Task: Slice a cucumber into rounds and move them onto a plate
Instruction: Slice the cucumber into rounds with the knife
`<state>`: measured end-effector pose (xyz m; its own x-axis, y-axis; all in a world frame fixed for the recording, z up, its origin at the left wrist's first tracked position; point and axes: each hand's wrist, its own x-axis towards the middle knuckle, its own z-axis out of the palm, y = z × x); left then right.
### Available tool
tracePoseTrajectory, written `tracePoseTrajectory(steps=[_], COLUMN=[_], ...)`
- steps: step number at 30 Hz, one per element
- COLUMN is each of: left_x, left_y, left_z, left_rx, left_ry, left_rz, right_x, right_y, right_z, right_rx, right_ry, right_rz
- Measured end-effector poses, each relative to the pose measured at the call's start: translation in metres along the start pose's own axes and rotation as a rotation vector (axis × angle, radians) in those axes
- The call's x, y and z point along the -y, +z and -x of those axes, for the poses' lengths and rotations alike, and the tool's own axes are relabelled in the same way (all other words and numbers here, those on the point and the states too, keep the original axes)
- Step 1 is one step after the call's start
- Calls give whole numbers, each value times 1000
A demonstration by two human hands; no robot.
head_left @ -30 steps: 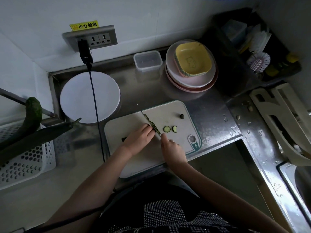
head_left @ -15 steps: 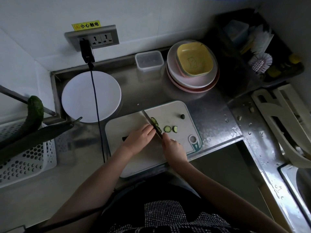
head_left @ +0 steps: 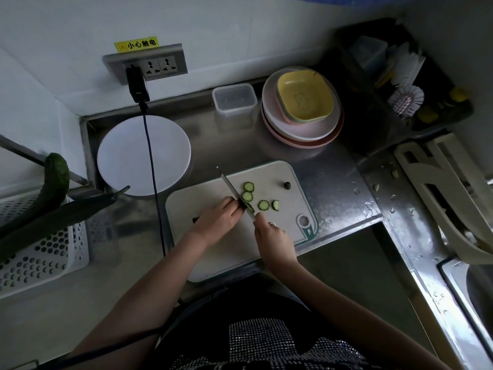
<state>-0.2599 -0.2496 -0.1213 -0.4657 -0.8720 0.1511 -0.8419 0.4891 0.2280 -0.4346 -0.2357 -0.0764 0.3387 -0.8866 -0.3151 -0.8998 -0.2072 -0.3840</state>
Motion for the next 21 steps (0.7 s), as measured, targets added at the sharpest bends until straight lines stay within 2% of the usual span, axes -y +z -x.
tracePoseTrajectory(steps=[21], left_x=[-1], left_y=[4], left_z=[1], left_rx=[-42], left_ry=[21], left_rz=[-35], right_x=[-1], right_y=[10], right_z=[-6], right_rx=[109], right_ry=[46], right_rz=[71])
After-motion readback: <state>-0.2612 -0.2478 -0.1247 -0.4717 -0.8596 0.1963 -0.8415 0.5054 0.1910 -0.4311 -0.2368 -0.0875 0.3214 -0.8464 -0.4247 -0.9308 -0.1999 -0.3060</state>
